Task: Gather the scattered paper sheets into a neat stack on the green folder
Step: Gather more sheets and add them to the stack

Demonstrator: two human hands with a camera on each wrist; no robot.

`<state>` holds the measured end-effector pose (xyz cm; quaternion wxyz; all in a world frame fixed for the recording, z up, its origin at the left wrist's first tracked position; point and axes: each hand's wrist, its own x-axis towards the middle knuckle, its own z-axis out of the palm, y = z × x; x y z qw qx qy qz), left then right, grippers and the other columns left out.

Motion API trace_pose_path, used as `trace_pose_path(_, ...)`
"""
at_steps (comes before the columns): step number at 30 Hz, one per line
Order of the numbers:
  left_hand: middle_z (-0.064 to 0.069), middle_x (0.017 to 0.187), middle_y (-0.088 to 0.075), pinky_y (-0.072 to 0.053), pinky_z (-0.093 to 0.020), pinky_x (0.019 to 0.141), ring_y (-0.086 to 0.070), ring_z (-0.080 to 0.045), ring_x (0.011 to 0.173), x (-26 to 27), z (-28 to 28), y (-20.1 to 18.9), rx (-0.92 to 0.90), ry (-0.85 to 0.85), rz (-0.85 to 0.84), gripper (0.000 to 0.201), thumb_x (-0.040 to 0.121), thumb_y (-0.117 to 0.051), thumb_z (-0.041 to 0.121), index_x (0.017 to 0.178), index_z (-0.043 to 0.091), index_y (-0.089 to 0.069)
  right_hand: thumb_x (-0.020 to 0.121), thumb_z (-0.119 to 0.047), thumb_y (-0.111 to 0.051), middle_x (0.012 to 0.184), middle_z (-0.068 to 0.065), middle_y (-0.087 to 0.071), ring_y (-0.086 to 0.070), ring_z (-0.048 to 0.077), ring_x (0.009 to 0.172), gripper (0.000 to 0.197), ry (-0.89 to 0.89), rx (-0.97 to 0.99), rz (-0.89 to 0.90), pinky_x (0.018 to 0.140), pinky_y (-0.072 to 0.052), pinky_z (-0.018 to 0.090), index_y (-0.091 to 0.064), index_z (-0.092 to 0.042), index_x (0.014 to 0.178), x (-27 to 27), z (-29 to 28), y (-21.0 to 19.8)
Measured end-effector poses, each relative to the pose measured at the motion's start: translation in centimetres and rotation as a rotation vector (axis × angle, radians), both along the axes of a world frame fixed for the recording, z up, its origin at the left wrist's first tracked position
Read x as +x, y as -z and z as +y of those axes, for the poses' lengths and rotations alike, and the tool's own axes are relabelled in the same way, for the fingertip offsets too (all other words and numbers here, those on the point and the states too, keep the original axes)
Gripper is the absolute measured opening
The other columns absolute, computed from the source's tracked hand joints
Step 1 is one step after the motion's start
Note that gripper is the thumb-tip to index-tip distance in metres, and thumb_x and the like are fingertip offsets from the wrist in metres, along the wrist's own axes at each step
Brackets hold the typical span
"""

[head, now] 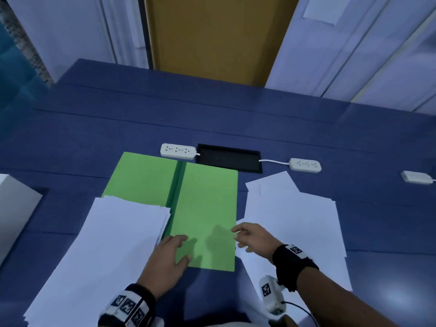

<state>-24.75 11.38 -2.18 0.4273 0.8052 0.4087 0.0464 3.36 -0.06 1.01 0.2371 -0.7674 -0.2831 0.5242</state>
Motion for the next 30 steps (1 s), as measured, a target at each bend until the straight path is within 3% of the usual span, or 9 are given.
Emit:
trace_pose_path(9, 0.007, 0.124, -0.056, -0.046, -0.026, 0.100, -0.055, -0.007, 0.112, 13.5, -2.3, -3.2, 0.037, 0.277, 0.112, 0.051, 0.095, -0.069, 0.039, 0.142, 0.027, -0.053, 0.097, -0.022, -0.068, 0.109, 0.005, -0.072, -0.068, 0.020, 0.090, 0.016, 0.314, -0.064, -0.008, 0.078, -0.053, 0.032, -0.072, -0.024, 0.112, 11.6, -12.0, 2.3)
trace_pose_path(13, -0.001, 0.130, -0.056, -0.051, -0.028, 0.095, -0.060, -0.016, 0.112, 19.6, -4.2, -2.5, -0.174, 0.290, 0.258, 0.060, 0.094, -0.072, 0.041, 0.146, 0.025, -0.048, 0.099, -0.018, -0.067, 0.104, 0.001, -0.071, -0.062, 0.017, 0.089, 0.009, 0.366, -0.004, -0.100, 0.078, -0.048, 0.029, -0.073, -0.020, 0.106, 16.2, -16.4, 3.7)
trace_pose_path(15, -0.008, 0.142, -0.052, -0.053, -0.029, 0.094, -0.060, -0.021, 0.120, 22.2, -5.4, -1.3, -0.307, 0.249, 0.328, 0.070, 0.092, -0.075, 0.042, 0.150, 0.023, -0.042, 0.099, -0.017, -0.068, 0.104, 0.000, -0.071, -0.060, 0.013, 0.087, 0.004, 0.405, 0.017, -0.105, 0.076, -0.045, 0.028, -0.072, -0.019, 0.099, 18.0, -17.9, 4.7)
trace_pose_path(18, -0.014, 0.157, -0.039, -0.047, -0.032, 0.105, -0.052, -0.026, 0.134, 25.9, -6.9, 0.5, -0.335, 0.096, 0.358, 0.087, 0.086, -0.080, 0.043, 0.156, 0.019, -0.034, 0.099, -0.014, -0.069, 0.113, -0.001, -0.071, -0.062, 0.012, 0.095, 0.003, 0.446, 0.021, -0.016, 0.077, -0.045, 0.028, -0.072, -0.015, 0.101, 19.5, -19.5, 6.7)
trace_pose_path(21, -0.017, 0.157, -0.023, -0.049, -0.037, 0.106, -0.049, -0.033, 0.133, 29.6, -8.2, 1.5, -0.311, -0.161, 0.378, 0.101, 0.080, -0.085, 0.041, 0.159, 0.019, -0.026, 0.100, -0.012, -0.069, 0.120, -0.001, -0.070, -0.062, 0.010, 0.110, 0.009, 0.536, 0.078, 0.094, 0.082, -0.047, 0.025, -0.073, -0.012, 0.108, 20.1, -20.2, 8.1)
trace_pose_path(24, -0.017, 0.158, -0.012, -0.057, -0.049, 0.098, -0.046, -0.039, 0.131, 32.2, -9.1, 2.3, -0.389, -0.377, 0.403, 0.119, 0.070, -0.088, 0.042, 0.161, 0.021, -0.015, 0.101, -0.015, -0.068, 0.118, -0.002, -0.069, -0.061, 0.008, 0.108, 0.011, 0.575, 0.093, 0.172, 0.080, -0.046, 0.020, -0.072, -0.013, 0.111, 20.3, -20.3, 8.4)
trace_pose_path(26, -0.015, 0.159, -0.015, -0.061, -0.046, 0.092, -0.049, -0.032, 0.122, 33.4, -9.8, 2.6, -0.440, -0.422, 0.387, 0.118, 0.073, -0.089, 0.041, 0.161, 0.023, -0.012, 0.100, -0.016, -0.068, 0.115, -0.001, -0.069, -0.061, 0.010, 0.103, 0.010, 0.577, 0.105, 0.193, 0.077, -0.045, 0.021, -0.073, -0.015, 0.109, 20.4, -20.5, 8.6)
trace_pose_path(28, -0.014, 0.158, -0.021, -0.063, -0.042, 0.087, -0.056, -0.024, 0.101, 34.2, -10.6, 2.9, -0.456, -0.448, 0.394, 0.118, 0.071, -0.090, 0.043, 0.159, 0.025, -0.013, 0.100, -0.017, -0.068, 0.112, 0.000, -0.070, -0.061, 0.012, 0.097, 0.008, 0.575, 0.113, 0.206, 0.076, -0.045, 0.022, -0.073, -0.016, 0.107, 20.7, -20.7, 8.8)
trace_pose_path(30, -0.015, 0.152, -0.032, -0.063, -0.046, 0.087, -0.060, -0.029, 0.105, 34.9, -11.0, 3.5, -0.423, -0.467, 0.418, 0.129, 0.055, -0.091, 0.052, 0.156, 0.022, -0.016, 0.100, -0.018, -0.067, 0.113, 0.001, -0.070, -0.061, 0.015, 0.099, 0.008, 0.567, 0.120, 0.222, 0.077, -0.046, 0.023, -0.072, -0.016, 0.107, 20.7, -20.9, 9.0)
